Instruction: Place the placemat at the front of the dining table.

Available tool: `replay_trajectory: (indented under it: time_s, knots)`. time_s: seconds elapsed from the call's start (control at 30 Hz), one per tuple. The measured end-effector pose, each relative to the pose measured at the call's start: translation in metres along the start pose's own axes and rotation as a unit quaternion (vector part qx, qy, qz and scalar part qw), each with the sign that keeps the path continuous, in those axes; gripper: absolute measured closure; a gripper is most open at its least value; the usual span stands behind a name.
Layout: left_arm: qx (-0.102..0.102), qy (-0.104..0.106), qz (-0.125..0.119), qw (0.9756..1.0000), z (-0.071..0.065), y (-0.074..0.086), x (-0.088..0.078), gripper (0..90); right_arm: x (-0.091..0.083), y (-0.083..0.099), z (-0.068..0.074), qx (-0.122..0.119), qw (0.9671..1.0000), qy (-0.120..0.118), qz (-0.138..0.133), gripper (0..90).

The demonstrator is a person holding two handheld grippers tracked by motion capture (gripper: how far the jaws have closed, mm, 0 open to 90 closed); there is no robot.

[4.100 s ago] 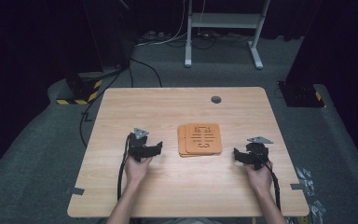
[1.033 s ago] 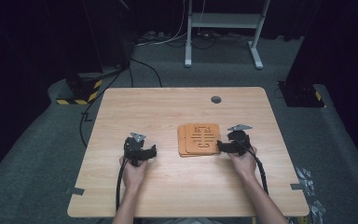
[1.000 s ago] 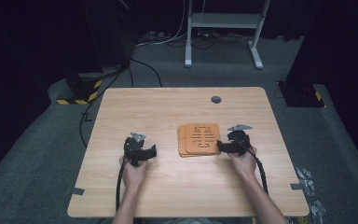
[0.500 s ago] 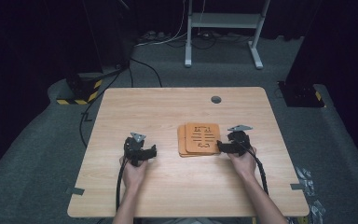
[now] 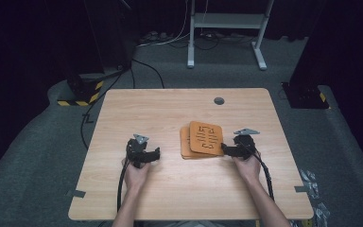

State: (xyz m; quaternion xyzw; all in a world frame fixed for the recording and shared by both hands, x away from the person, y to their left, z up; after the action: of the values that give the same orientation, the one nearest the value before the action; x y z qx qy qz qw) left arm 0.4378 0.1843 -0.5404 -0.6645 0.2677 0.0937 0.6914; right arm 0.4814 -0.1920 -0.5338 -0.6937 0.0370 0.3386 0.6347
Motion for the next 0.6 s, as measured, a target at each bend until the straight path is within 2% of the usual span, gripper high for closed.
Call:
replay_trajectory:
  time_s: [0.07, 0.13, 0.2, 0.23, 0.27, 0.3, 0.33, 0.4, 0.53, 0.57, 0.6]
  knots:
    - [-0.006, 0.009, -0.001, 0.9999, 0.000, -0.001, 0.000, 16.3, 0.000, 0.001, -0.001, 0.005, 1.0000, -0.001, -0.003, 19.3]
    - [-0.023, 0.030, -0.001, 0.9993, 0.000, -0.002, 0.000, 15.5, 0.000, 0.002, -0.002, 0.008, 1.0000, -0.002, -0.006, 19.2]
    - [-0.025, 0.036, 0.000, 0.9990, -0.002, -0.003, 0.000, 14.6, 0.000, 0.003, -0.004, 0.010, 0.9999, -0.003, -0.007, 19.0]
    - [-0.012, 0.047, -0.002, 0.9988, -0.007, -0.006, 0.000, 14.6, 0.000, 0.003, -0.004, 0.011, 0.9999, -0.002, -0.007, 19.0]
    - [-0.012, 0.047, -0.002, 0.9988, -0.007, -0.006, 0.000, 14.6, 0.000, 0.003, -0.004, 0.011, 0.9999, -0.002, -0.007, 19.0]
    - [-0.007, 0.062, -0.005, 0.9980, -0.015, -0.010, 0.001, 14.5, 0.000, 0.003, -0.004, 0.010, 0.9999, -0.001, -0.006, 19.1]
    - [-0.007, 0.062, -0.005, 0.9980, -0.015, -0.010, 0.001, 14.5, 0.000, 0.003, -0.004, 0.010, 0.9999, -0.001, -0.006, 19.1]
    - [0.004, 0.076, -0.007, 0.9970, -0.025, -0.017, 0.001, 14.6, 0.000, 0.003, -0.004, 0.006, 0.9999, 0.002, -0.009, 19.0]
    - [0.007, 0.088, -0.010, 0.9960, -0.032, -0.023, 0.001, 15.4, 0.000, 0.003, -0.004, 0.004, 0.9999, 0.002, -0.009, 19.1]
    - [0.008, 0.102, -0.013, 0.9947, -0.038, -0.029, 0.000, 15.7, 0.000, 0.003, -0.004, 0.005, 0.9999, 0.003, -0.008, 19.1]
    - [0.008, 0.102, -0.013, 0.9947, -0.038, -0.029, 0.000, 15.8, 0.000, 0.003, -0.004, 0.005, 0.9999, 0.003, -0.008, 19.1]
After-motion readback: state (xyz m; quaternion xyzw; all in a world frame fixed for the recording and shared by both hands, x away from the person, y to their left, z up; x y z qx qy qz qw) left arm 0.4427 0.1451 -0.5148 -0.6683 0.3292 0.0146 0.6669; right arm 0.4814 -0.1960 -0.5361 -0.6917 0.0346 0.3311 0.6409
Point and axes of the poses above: each handheld gripper's, and its own axes: x roughly forward along the jaws, y roughly out of its underside, z roughly to its left, the point moved 2 cm from there along x, roughly forward along the jaws, and after that the axes turned 13 degrees about -z, right-handed, at the moved point
